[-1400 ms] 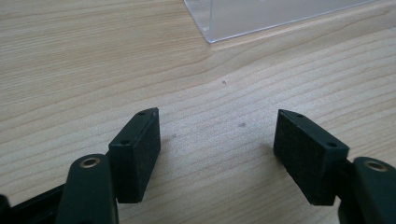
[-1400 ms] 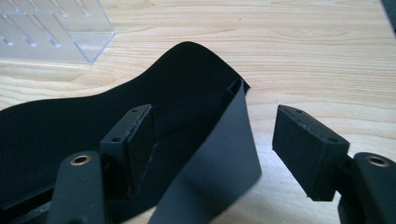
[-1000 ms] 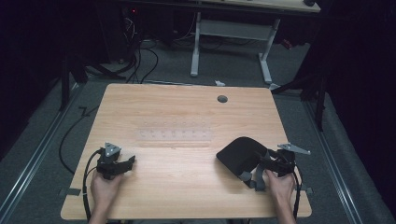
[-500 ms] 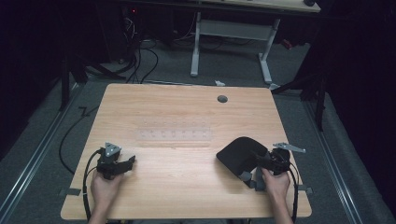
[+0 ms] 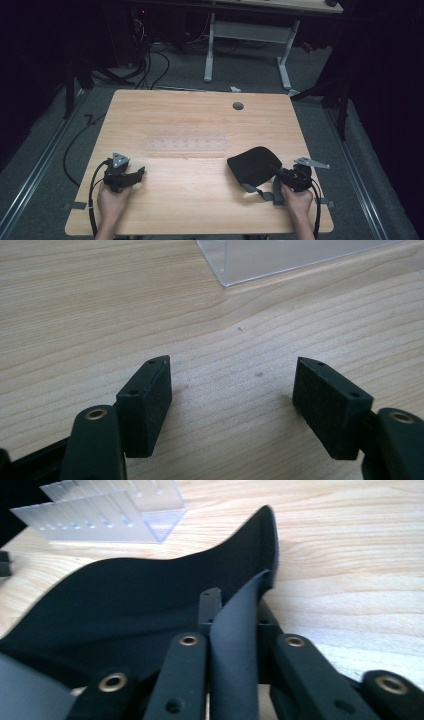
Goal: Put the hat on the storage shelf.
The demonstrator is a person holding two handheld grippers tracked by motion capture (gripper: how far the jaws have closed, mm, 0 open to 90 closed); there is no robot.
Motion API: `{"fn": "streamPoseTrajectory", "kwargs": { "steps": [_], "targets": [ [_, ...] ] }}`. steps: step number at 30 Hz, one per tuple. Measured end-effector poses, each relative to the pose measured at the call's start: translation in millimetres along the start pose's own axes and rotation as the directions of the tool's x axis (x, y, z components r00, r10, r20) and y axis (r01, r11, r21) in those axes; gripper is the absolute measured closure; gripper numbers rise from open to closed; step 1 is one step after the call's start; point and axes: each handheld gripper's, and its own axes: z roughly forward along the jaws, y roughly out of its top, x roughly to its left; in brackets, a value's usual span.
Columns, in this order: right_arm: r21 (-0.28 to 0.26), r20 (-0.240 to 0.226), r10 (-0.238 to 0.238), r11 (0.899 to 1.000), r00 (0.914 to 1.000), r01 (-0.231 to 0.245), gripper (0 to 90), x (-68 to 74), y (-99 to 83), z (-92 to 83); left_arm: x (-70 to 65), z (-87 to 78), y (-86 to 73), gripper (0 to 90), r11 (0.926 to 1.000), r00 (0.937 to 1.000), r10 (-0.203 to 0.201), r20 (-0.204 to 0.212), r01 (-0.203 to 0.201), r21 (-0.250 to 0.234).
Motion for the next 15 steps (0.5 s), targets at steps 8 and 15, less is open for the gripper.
{"fn": "streamPoseTrajectory", "kwargs": {
  "steps": [8, 15],
  "targets": [
    [-0.001, -0.022, -0.018, 1.000, 0.9996, 0.018, 85.6, 6.8, 2.7, -6.0, -0.2, -0.1, -0.1, 32.4, 1.0000, 1.0000, 0.002, 0.002, -0.002, 0.001],
    [-0.003, -0.039, 0.026, 1.000, 0.9989, -0.026, 85.9, 10.7, 7.2, -9.5, 0.1, 0.3, 0.0, 32.2, 1.0000, 1.0000, 0.003, -0.002, -0.003, 0.001]
  ]
}}
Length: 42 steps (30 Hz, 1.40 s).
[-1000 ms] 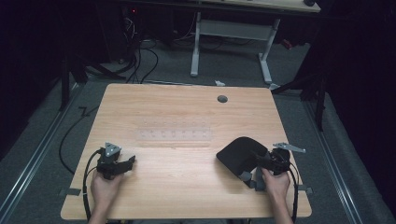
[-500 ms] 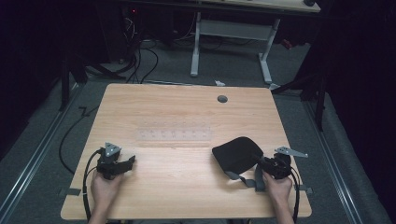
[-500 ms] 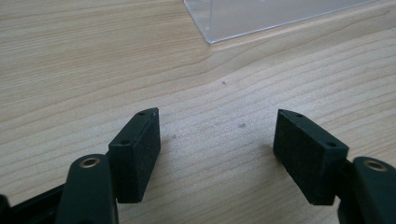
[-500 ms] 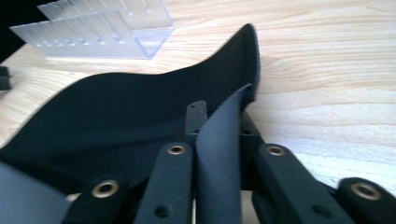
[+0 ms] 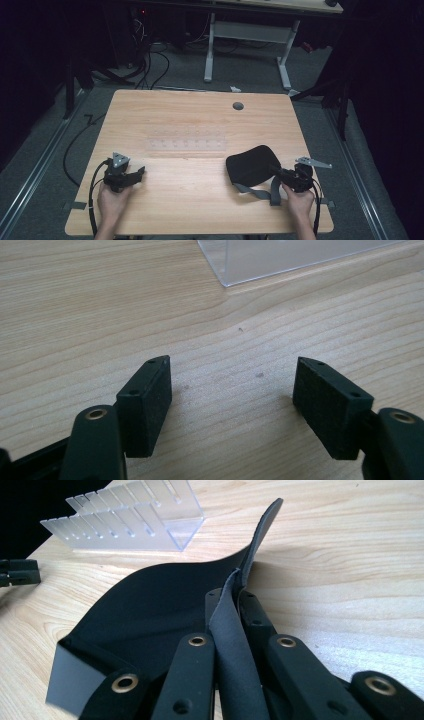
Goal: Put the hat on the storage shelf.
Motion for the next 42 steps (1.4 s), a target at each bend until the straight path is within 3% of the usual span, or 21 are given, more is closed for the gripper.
{"fn": "streamPoseTrajectory", "kwargs": {
  "steps": [8, 19, 26, 42],
  "targets": [
    [-0.029, 0.038, -0.036, 0.999, 0.9986, 0.037, 86.2, 9.4, 6.9, -10.8, -0.1, 0.0, 0.0, 31.5, 1.0000, 1.0000, 0.000, 0.003, 0.000, 0.002],
    [-0.036, 0.036, -0.072, 0.997, 0.9968, 0.073, 86.2, 18.1, 17.6, -25.4, -0.6, 1.3, 0.4, 31.3, 1.0000, 1.0000, -0.003, -0.002, 0.003, 0.001],
    [-0.047, 0.009, -0.075, 0.996, 0.9971, 0.075, 86.1, 26.2, 16.9, -27.5, -1.8, 1.8, -0.7, 24.2, 0.9997, 0.9997, 0.011, 0.023, -0.011, 0.021],
    [-0.060, -0.057, -0.075, 0.996, 0.9956, 0.071, 86.1, 44.7, 13.7, -27.7, -5.4, -1.7, -1.4, 24.2, 0.9989, 0.9971, 0.032, 0.069, -0.034, 0.030]
  ]
}}
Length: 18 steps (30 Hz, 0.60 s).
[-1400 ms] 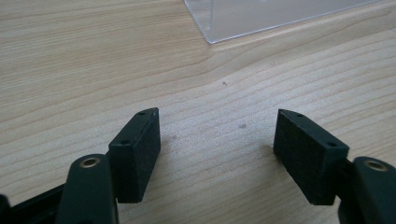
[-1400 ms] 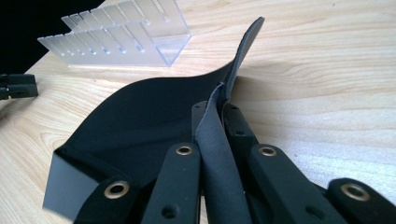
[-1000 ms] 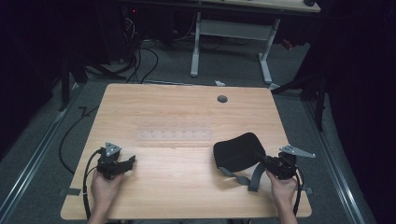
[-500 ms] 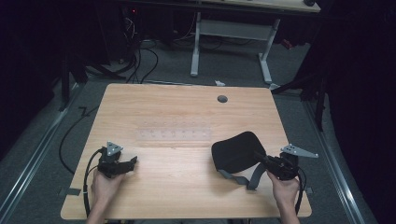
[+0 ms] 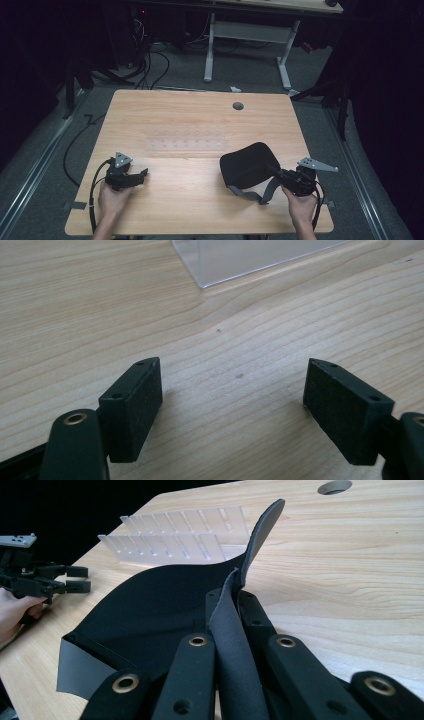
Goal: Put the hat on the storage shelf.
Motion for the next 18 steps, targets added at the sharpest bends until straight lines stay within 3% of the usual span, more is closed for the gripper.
{"fn": "streamPoseTrajectory", "kwargs": {
  "steps": [5, 8, 14, 18],
  "targets": [
    [0.000, -0.012, 0.008, 1.000, 0.9999, -0.008, 86.1, 4.6, -2.1, 2.5, -8.3, -6.2, 4.0, 24.0, 1.0000, 0.9977, -0.003, 0.067, 0.003, -0.002],
    [0.004, -0.015, -0.002, 1.000, 0.9999, 0.002, 86.1, 8.8, -2.4, 5.0, -16.9, -10.3, 4.4, 23.5, 0.9997, 0.9941, 0.022, 0.106, -0.023, 0.003],
    [0.008, -0.034, -0.011, 1.000, 0.9994, 0.011, 86.1, 17.3, -2.0, 8.6, -34.8, -18.6, 0.5, 22.3, 0.9993, 0.9843, 0.036, 0.173, -0.037, 0.005],
    [0.014, -0.050, -0.019, 1.000, 0.9986, 0.019, 86.1, 24.1, -1.3, 11.1, -50.1, -24.4, -1.1, 22.3, 0.9984, 0.9740, 0.053, 0.220, -0.056, 0.006]
  ]
}}
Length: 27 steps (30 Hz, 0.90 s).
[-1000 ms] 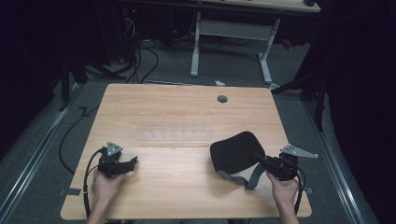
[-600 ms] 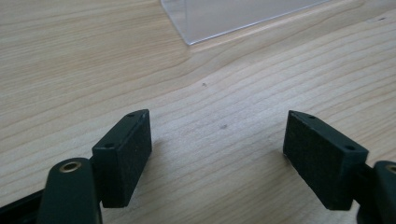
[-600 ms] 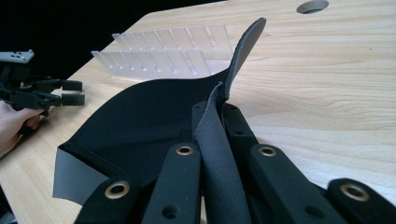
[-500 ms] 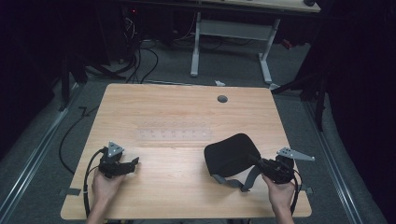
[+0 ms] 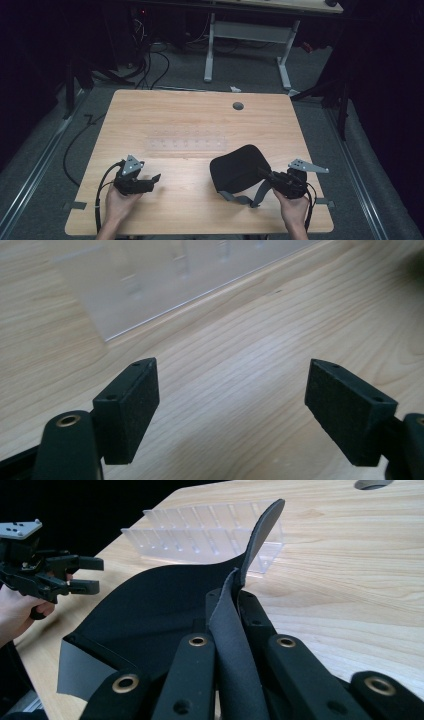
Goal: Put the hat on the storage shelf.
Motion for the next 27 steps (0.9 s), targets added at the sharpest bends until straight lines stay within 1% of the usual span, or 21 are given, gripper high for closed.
{"fn": "streamPoseTrajectory", "kwargs": {
  "steps": [3, 6, 7, 9, 10, 12, 14, 16, 20, 22, 23, 27],
  "targets": [
    [0.002, -0.011, -0.006, 1.000, 0.9999, 0.006, 86.0, 3.8, 1.0, 2.7, -12.7, -2.1, 0.7, 22.3, 0.9997, 0.9989, 0.026, 0.040, -0.026, 0.004],
    [0.001, -0.021, -0.002, 1.000, 0.9998, 0.002, 86.1, 6.3, 1.5, 5.4, -28.1, -3.6, 0.9, 22.2, 0.9983, 0.9946, 0.057, 0.087, -0.058, 0.010],
    [0.000, -0.027, 0.001, 1.000, 0.9996, -0.001, 86.0, 7.2, 1.7, 6.6, -31.9, -4.0, 0.7, 21.9, 0.9981, 0.9934, 0.060, 0.098, -0.061, 0.010],
    [0.004, -0.030, 0.004, 1.000, 0.9995, -0.004, 86.0, 8.5, 1.9, 8.1, -42.0, -5.2, -0.5, 21.5, 0.9973, 0.9891, 0.071, 0.129, -0.073, 0.011],
    [0.006, -0.032, 0.003, 1.000, 0.9995, -0.002, 86.1, 9.4, 1.9, 9.2, -48.3, -5.8, -1.9, 21.5, 0.9966, 0.9859, 0.080, 0.147, -0.082, 0.010],
    [0.013, -0.035, 0.000, 1.000, 0.9994, 0.001, 86.0, 12.2, 2.0, 11.2, -57.1, -5.9, -4.6, 21.2, 0.9954, 0.9814, 0.092, 0.168, -0.095, 0.009],
    [0.022, -0.041, 0.000, 1.000, 0.9991, 0.001, 86.0, 14.9, 1.9, 13.8, -66.0, -5.2, -7.9, 21.2, 0.9934, 0.9750, 0.110, 0.193, -0.114, 0.009],
    [0.027, -0.047, -0.002, 1.000, 0.9989, 0.003, 86.0, 16.8, 1.6, 17.1, -74.3, -4.2, -10.7, 20.9, 0.9920, 0.9689, 0.120, 0.216, -0.126, 0.013],
    [0.036, -0.060, 0.001, 0.999, 0.9982, 0.002, 86.0, 20.9, 1.2, 23.4, -87.7, -1.9, -15.5, 20.7, 0.9880, 0.9591, 0.144, 0.244, -0.153, 0.021],
    [0.041, -0.067, 0.004, 0.999, 0.9977, -0.001, 86.0, 22.8, 1.1, 25.9, -92.8, -1.0, -17.0, 20.7, 0.9859, 0.9544, 0.153, 0.257, -0.165, 0.027],
    [0.040, -0.071, -0.001, 0.999, 0.9975, 0.004, 86.0, 23.4, 0.9, 27.2, -95.2, -0.6, -17.9, 20.5, 0.9848, 0.9516, 0.159, 0.263, -0.172, 0.026],
    [0.054, -0.076, 0.007, 0.999, 0.9971, -0.003, 86.0, 26.7, 0.7, 31.6, -103.3, 0.3, -20.3, 19.8, 0.9815, 0.9434, 0.178, 0.280, -0.191, 0.020]
  ]
}}
